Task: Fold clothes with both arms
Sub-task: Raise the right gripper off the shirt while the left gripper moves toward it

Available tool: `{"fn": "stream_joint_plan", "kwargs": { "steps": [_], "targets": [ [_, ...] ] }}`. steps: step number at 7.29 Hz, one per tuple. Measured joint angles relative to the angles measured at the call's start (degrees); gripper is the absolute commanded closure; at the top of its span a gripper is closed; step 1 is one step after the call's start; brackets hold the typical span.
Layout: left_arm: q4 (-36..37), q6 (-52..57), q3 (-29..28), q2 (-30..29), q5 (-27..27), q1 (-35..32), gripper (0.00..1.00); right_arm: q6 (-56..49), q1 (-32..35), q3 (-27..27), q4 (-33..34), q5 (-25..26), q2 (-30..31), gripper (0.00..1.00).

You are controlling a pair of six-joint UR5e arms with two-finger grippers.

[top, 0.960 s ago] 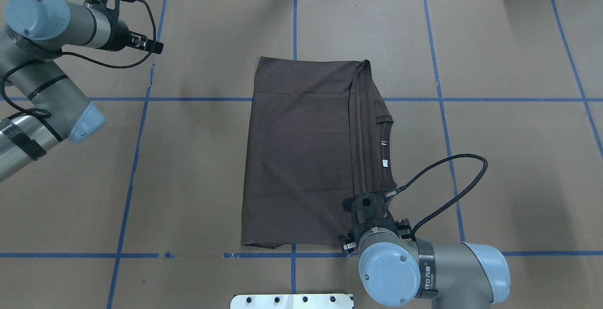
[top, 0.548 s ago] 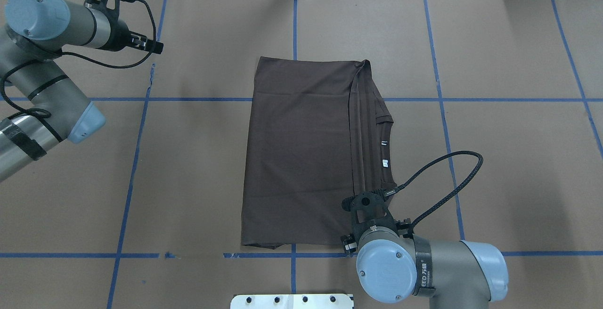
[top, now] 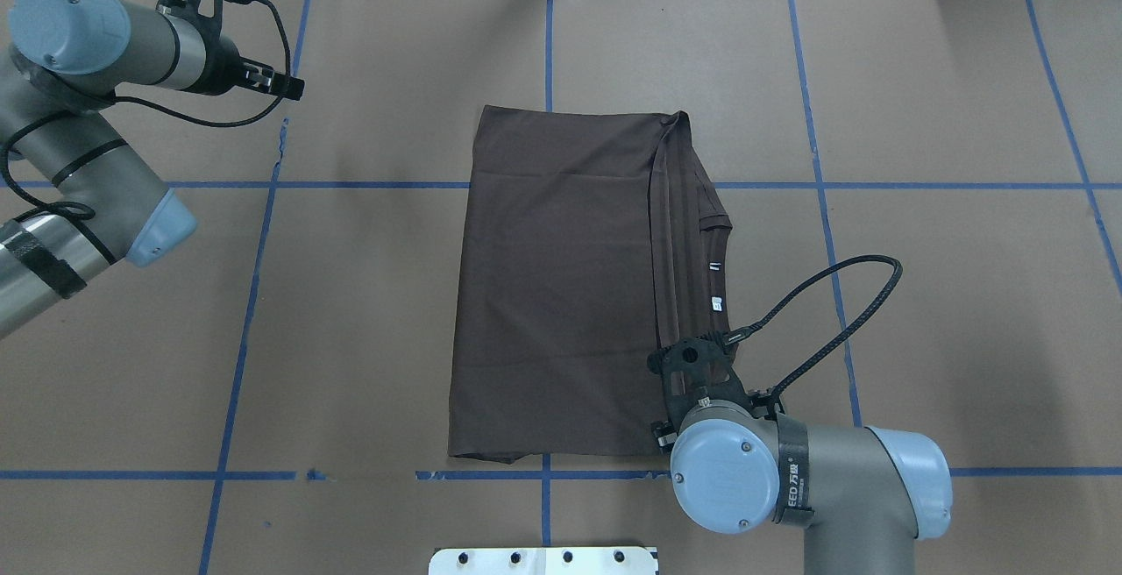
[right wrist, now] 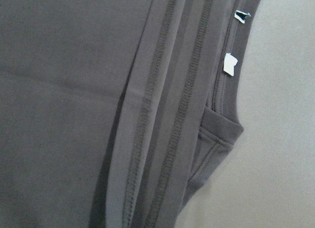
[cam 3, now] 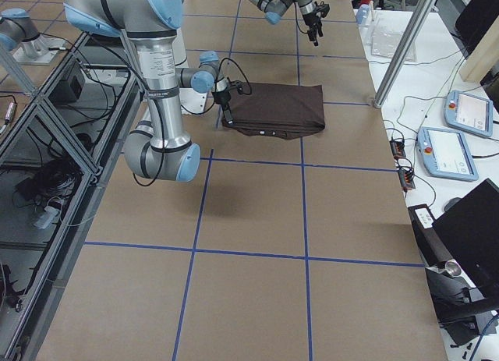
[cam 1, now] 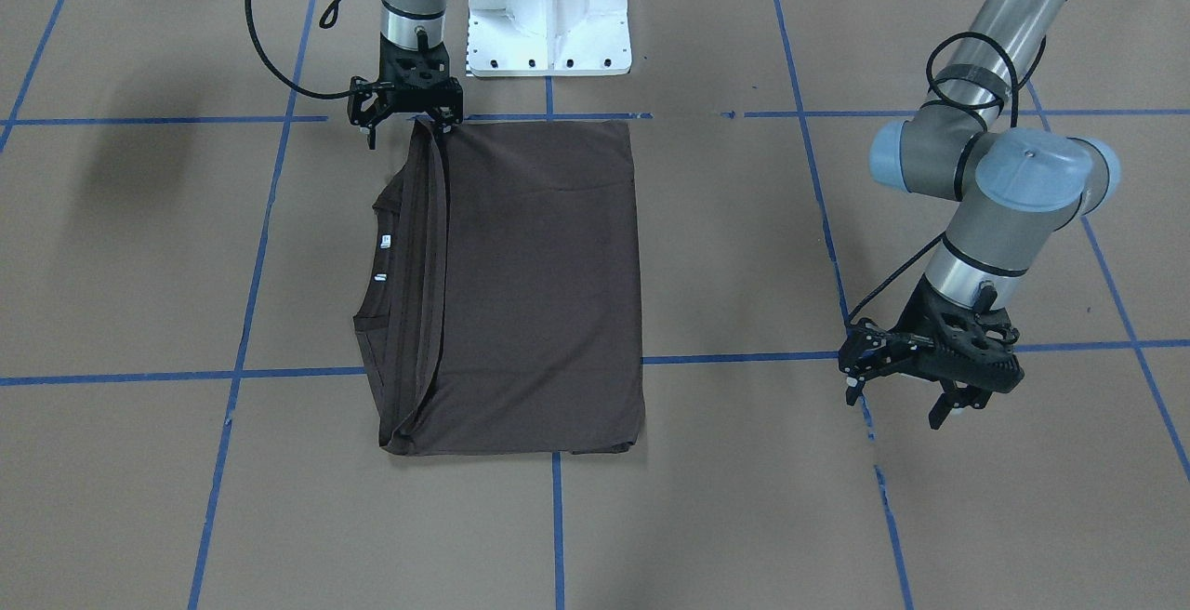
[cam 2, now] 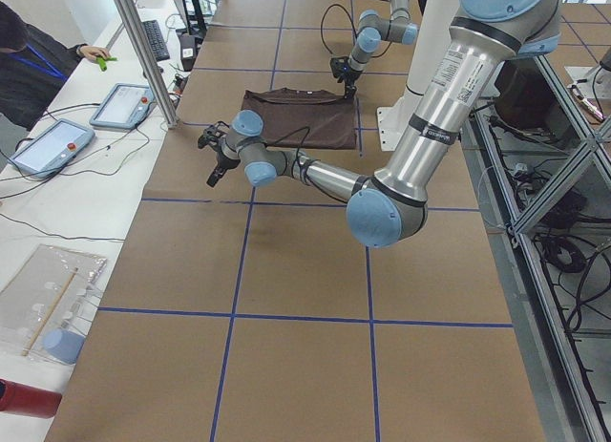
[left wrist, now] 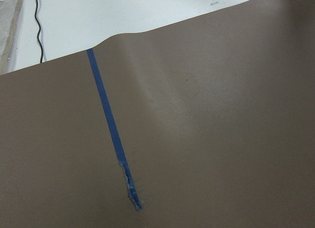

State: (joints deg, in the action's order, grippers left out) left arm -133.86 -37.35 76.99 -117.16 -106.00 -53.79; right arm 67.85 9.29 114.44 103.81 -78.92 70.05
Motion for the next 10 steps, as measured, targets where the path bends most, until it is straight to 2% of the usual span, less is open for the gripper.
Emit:
{"fn": "stream_joint_plan", "kwargs": {
  "steps": [3,6,8,10],
  "targets": [
    [0.0,0.0,0.0,0.0,0.0,0.0,0.00,-1.2,1.9,0.1,5.2,-1.1,0.6,0.00],
    [0.0,0.0,0.2,0.0,0.0,0.1,0.00,-3.5,6.5,0.2,5.2,-4.1,0.7,0.00],
    [0.3,-2.9,2.2,-0.1,-1.7,0.0,0.00,-5.1,11.9,0.3,-1.5,-8.5,-0.7,0.00],
    [0.7,-11.6,8.0,1.3,-4.8,2.3,0.00,-1.9,14.7,1.1,-11.7,-12.1,0.5,0.00]
  ]
}}
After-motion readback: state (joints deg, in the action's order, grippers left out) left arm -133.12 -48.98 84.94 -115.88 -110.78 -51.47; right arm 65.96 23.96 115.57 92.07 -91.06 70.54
